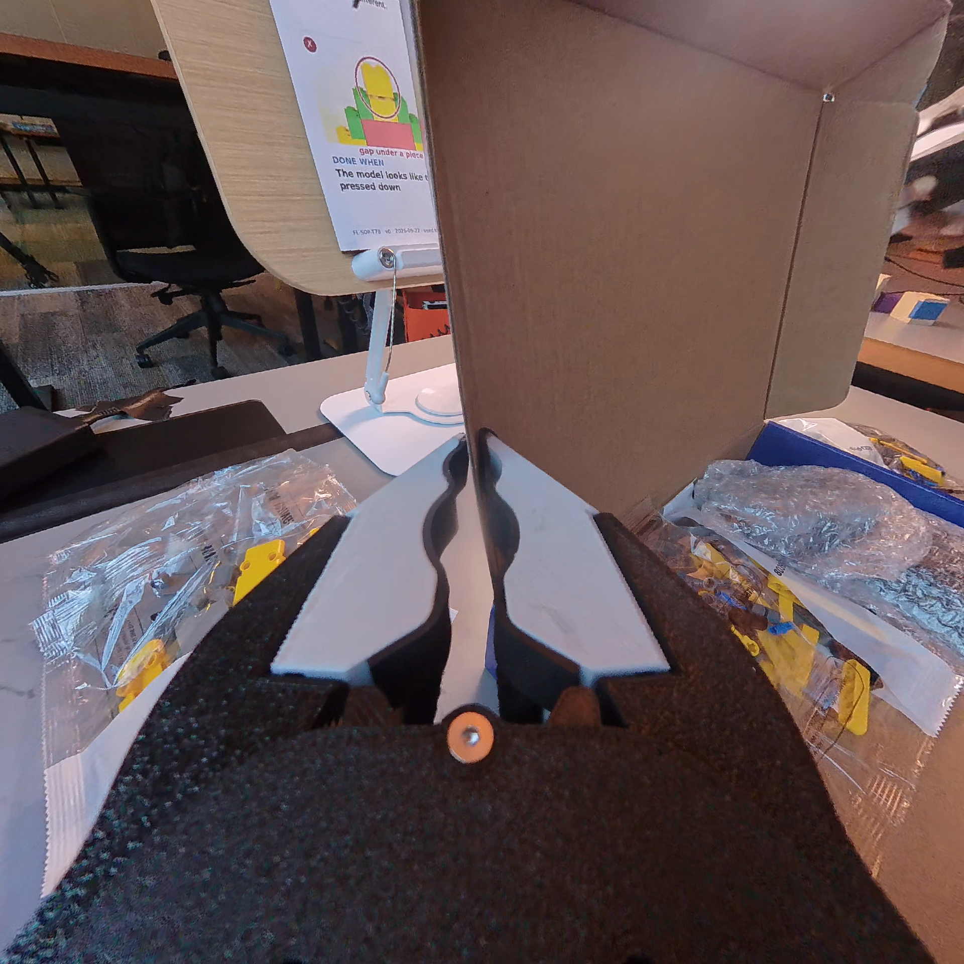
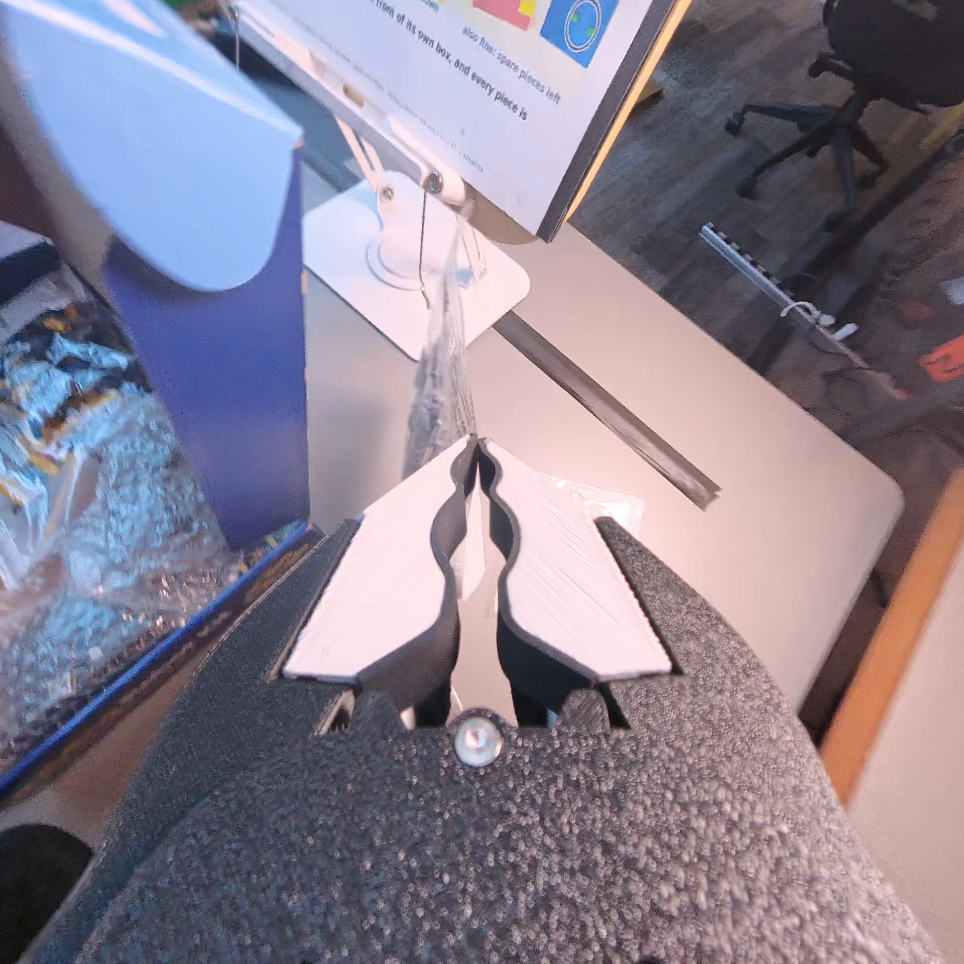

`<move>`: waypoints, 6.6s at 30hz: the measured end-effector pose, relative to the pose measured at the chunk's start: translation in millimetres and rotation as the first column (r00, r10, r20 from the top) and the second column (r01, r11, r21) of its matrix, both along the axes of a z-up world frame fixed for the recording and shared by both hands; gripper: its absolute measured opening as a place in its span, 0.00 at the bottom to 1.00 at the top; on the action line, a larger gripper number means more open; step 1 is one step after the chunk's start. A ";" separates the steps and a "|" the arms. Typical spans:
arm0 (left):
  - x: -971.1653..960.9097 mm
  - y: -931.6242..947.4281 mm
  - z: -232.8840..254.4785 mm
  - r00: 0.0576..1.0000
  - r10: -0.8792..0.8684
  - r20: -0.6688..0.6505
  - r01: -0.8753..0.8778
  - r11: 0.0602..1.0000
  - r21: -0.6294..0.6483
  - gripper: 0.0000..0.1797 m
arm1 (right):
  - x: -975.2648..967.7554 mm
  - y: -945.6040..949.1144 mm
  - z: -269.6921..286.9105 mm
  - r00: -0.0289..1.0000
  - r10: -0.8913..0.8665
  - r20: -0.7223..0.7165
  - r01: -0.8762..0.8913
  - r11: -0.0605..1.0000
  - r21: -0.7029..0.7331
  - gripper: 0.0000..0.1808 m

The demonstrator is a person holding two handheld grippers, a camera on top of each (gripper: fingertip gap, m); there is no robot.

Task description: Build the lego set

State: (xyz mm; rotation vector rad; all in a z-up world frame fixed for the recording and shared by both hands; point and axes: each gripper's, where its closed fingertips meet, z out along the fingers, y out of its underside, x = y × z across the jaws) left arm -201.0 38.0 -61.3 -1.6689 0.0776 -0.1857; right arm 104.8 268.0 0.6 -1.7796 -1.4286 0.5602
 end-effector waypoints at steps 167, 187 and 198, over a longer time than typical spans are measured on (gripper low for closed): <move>141.1 -81.1 -128.6 0.635 -0.657 -0.407 0.196 0.647 -0.737 0.45 | -44.7 -255.9 -79.5 0.879 0.365 -0.306 -0.392 0.919 -0.030 0.10; 142.8 -76.9 -119.9 0.600 -0.672 -0.433 0.194 0.647 -0.737 0.44 | -35.4 -252.2 -88.8 0.881 0.321 -0.347 -0.372 0.924 -0.091 0.09; 141.7 -66.5 -115.8 0.621 -0.646 -0.444 0.204 0.680 -0.704 0.00 | -31.3 -253.1 -91.2 0.887 0.316 -0.338 -0.363 0.928 -0.086 0.09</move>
